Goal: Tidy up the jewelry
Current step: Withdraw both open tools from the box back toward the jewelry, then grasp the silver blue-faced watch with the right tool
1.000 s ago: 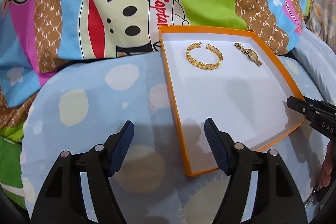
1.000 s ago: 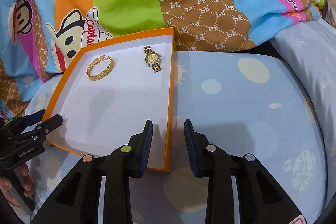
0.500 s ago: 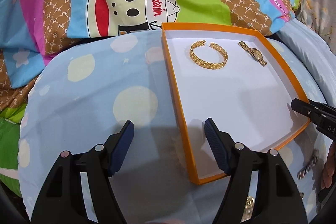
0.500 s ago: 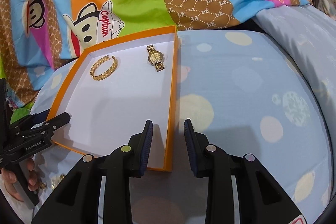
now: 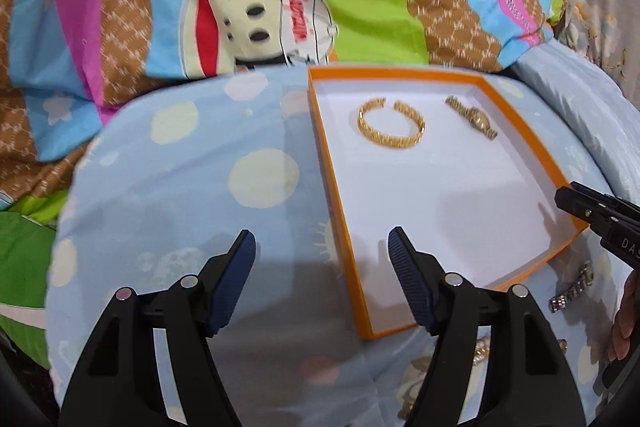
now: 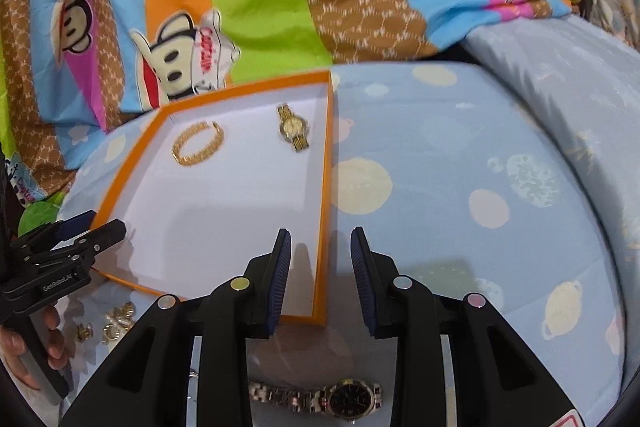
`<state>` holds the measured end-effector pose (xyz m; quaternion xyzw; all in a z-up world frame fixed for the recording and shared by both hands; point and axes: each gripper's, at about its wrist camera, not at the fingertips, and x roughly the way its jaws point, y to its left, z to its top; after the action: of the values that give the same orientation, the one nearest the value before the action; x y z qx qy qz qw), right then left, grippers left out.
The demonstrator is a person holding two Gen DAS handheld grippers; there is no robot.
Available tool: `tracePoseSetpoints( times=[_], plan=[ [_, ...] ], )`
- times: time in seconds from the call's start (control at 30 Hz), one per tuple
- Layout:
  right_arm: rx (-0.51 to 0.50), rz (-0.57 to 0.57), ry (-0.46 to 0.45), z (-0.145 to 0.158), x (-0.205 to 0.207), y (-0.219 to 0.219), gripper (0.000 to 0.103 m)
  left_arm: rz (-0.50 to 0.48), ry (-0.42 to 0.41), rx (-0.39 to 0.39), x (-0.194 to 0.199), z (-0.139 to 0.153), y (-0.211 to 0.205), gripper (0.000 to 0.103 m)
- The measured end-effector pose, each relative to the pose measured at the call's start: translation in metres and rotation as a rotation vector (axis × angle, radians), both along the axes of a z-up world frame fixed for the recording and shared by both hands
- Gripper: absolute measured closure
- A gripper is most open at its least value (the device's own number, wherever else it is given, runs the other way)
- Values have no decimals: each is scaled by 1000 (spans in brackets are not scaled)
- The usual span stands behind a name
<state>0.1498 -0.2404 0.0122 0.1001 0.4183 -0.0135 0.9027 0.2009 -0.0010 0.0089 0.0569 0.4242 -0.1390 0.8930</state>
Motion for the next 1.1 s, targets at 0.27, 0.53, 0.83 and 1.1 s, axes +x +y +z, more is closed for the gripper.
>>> tracePoseSetpoints(
  times=[0.27, 0.53, 0.83, 1.1],
  plan=[
    [-102, 19, -48, 9, -67, 14, 66, 58, -141, 60, -65, 31, 37, 31],
    [-96, 31, -11, -11, -108, 23, 66, 100, -46, 29, -111, 5, 62, 31],
    [-85, 9, 11, -14, -108, 18, 65, 40, -7, 40, -127, -13, 40, 30],
    [-128, 19, -7, -9, -91, 15, 47, 34, 24, 27, -124, -21, 37, 30]
  ],
)
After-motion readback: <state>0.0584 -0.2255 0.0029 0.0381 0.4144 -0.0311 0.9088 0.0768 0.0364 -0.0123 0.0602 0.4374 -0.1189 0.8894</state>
